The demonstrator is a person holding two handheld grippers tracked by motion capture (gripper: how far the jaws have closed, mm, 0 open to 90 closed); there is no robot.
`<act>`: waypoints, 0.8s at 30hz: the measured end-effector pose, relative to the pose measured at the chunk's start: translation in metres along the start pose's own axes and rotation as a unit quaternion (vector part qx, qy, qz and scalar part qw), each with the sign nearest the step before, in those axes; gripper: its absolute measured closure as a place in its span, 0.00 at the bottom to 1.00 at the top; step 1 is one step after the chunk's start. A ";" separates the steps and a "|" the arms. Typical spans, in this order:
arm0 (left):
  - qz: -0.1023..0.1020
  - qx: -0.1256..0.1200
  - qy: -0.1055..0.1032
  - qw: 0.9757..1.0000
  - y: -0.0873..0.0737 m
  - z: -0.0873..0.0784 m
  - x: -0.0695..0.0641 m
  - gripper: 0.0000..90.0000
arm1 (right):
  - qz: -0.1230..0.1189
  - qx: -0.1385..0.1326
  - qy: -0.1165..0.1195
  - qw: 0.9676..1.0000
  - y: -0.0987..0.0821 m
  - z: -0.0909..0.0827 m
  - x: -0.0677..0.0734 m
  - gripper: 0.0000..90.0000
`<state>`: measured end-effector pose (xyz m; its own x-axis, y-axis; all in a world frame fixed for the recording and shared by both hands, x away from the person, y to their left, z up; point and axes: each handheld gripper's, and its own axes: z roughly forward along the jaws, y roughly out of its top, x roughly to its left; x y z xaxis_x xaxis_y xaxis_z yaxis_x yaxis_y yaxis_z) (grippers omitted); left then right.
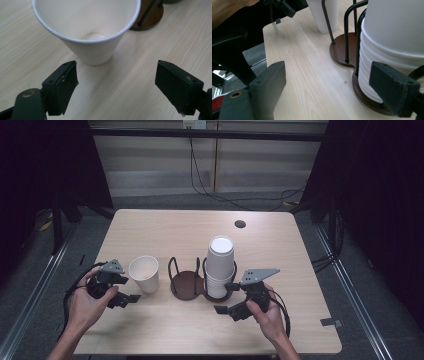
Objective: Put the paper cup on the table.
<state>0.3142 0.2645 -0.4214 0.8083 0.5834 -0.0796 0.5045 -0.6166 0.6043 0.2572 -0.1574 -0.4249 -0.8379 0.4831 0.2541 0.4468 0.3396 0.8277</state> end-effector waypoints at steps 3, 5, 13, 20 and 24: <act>-0.003 -0.008 -0.002 1.000 -0.005 -0.001 -0.005 0.20 | 0.000 0.001 -0.001 1.000 0.000 0.000 0.000 0.16; -0.006 -0.026 0.003 1.000 -0.009 -0.001 -0.009 0.20 | 0.001 0.004 -0.001 1.000 0.000 0.001 0.000 0.16; 0.008 -0.086 0.016 0.996 -0.017 -0.002 -0.026 0.20 | 0.002 0.010 0.001 1.000 -0.003 0.005 0.000 0.16; 0.000 -0.138 0.002 0.990 -0.020 0.000 -0.045 0.20 | 0.000 0.003 -0.008 1.000 -0.005 0.002 0.000 0.16; -0.018 -0.185 -0.024 0.982 -0.019 -0.001 -0.054 0.20 | -0.001 -0.004 -0.014 1.000 -0.006 0.000 0.000 0.16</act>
<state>0.2609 0.2455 -0.4285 0.8102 0.5695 -0.1387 0.3957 -0.3569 0.8462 0.2542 -0.1594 -0.4296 -0.8292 0.5053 0.2389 0.4429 0.3333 0.8323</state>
